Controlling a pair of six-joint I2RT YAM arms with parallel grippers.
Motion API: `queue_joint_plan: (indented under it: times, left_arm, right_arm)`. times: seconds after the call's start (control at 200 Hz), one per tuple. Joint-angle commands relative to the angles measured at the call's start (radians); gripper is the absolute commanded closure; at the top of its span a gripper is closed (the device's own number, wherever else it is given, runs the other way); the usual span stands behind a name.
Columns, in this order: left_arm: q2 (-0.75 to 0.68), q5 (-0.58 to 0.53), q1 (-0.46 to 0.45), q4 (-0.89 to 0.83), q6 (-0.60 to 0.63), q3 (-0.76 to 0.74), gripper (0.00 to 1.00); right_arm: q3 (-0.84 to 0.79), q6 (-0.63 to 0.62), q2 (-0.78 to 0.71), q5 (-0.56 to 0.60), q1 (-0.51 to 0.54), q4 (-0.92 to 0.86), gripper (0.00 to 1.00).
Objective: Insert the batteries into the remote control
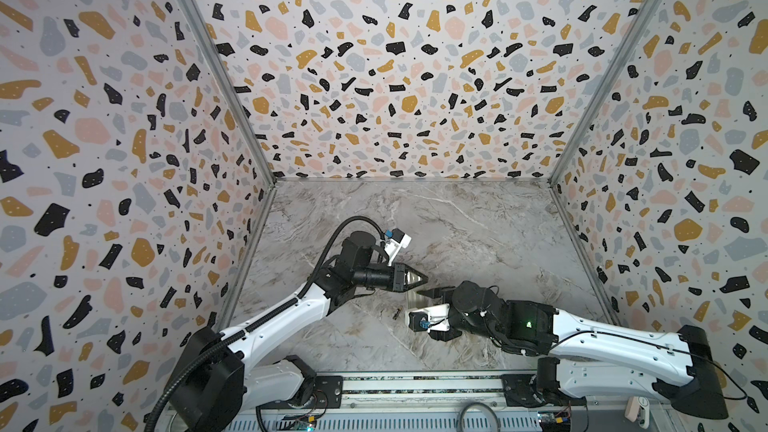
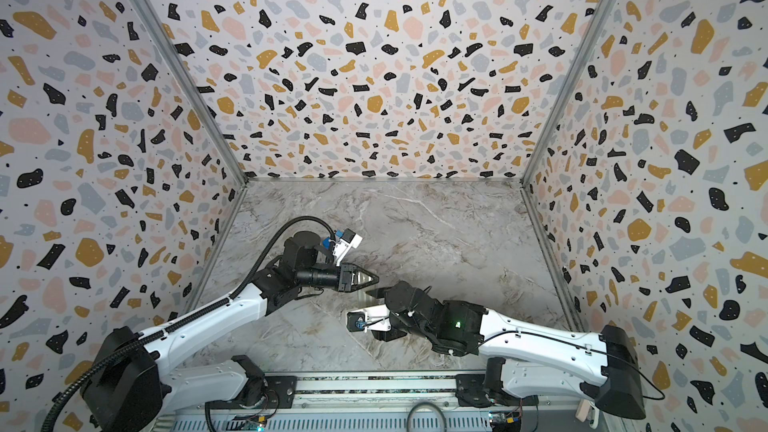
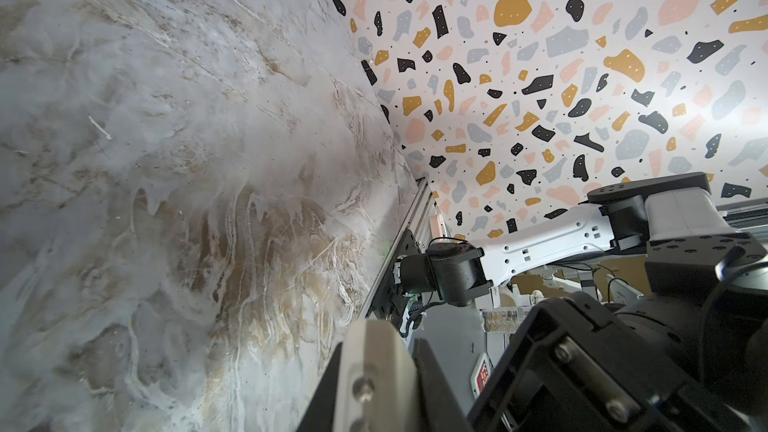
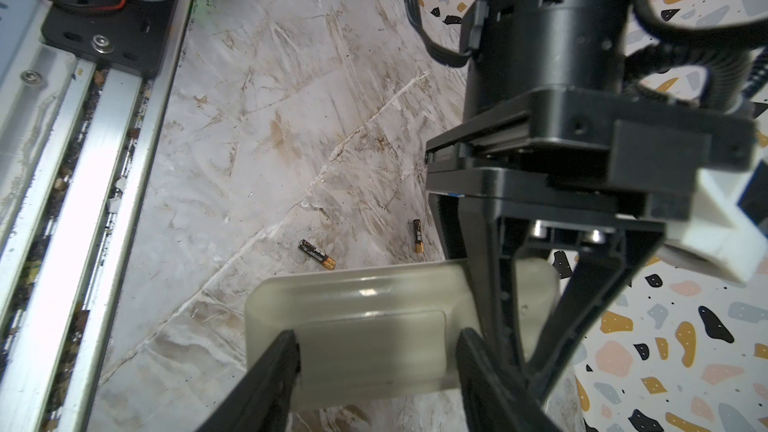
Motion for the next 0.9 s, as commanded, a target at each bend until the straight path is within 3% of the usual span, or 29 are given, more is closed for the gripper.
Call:
queue_joint_plan:
  times: [0.0,0.526,0.896]
  left_arm:
    - [-0.011,0.032,0.005,0.049,-0.015,-0.015,1.0]
    - [-0.013,0.05,0.005,0.044,-0.011,-0.018,1.0]
    - [-0.009,0.066,0.005,0.047,-0.035,-0.022,1.0]
  right_arm:
    - [0.008,-0.008,0.01,0.01,0.008,-0.012,0.35]
    - [-0.002,-0.055,0.05,0.109,0.015,-0.041,0.35]
    - [-0.049,-0.109,0.039,0.22,0.032,0.053,0.35]
